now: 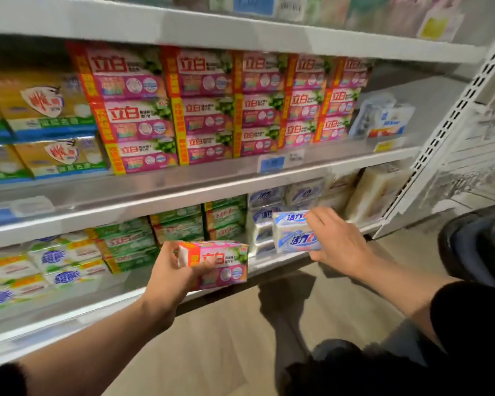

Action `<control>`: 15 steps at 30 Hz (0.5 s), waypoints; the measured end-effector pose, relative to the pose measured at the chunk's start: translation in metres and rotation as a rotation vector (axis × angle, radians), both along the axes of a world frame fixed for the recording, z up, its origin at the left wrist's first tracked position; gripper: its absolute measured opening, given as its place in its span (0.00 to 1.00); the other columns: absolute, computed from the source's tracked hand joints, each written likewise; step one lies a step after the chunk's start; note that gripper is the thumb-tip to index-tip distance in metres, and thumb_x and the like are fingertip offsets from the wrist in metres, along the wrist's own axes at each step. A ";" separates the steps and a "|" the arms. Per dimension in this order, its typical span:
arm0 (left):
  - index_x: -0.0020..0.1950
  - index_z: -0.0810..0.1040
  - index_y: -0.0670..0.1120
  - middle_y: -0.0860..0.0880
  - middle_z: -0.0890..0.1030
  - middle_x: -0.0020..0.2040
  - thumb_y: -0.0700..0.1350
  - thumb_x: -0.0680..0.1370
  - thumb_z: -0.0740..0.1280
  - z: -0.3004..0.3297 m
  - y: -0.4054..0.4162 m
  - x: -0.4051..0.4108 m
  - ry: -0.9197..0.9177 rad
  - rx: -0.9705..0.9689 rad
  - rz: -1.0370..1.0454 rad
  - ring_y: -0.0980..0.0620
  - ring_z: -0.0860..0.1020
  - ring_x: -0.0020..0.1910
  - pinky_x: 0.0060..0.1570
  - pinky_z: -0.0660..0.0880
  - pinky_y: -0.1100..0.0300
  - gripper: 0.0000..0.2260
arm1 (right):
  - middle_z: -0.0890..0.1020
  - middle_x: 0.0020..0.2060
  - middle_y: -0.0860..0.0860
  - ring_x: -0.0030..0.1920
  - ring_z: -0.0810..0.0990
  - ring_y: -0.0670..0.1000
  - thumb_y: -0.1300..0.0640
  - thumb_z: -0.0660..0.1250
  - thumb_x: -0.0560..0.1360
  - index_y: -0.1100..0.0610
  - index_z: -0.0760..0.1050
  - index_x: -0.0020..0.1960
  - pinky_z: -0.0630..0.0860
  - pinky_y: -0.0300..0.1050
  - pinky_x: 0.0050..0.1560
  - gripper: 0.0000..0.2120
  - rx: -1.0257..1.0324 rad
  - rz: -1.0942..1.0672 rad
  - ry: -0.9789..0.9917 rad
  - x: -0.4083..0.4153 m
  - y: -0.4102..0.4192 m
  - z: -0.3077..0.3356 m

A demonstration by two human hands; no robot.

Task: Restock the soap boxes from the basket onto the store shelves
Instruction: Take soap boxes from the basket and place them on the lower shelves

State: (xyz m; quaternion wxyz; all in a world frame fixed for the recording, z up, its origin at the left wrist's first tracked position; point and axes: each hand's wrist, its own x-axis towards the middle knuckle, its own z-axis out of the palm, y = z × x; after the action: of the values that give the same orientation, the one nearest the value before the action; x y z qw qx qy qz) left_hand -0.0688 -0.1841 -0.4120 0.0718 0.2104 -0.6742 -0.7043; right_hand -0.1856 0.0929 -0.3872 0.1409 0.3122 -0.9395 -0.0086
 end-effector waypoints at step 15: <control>0.55 0.73 0.44 0.44 0.84 0.48 0.44 0.61 0.76 -0.042 0.040 -0.070 -0.009 0.198 -0.012 0.48 0.85 0.45 0.44 0.79 0.52 0.25 | 0.76 0.52 0.59 0.56 0.71 0.58 0.66 0.79 0.52 0.62 0.72 0.53 0.81 0.52 0.39 0.32 0.004 -0.147 0.057 -0.084 0.045 -0.075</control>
State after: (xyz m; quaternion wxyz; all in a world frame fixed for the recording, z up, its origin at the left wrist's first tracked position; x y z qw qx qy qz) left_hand -0.1392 -0.1438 -0.4542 0.0434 0.2156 -0.6030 -0.7668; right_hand -0.2699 0.1378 -0.4623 0.1660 0.2424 -0.9554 -0.0296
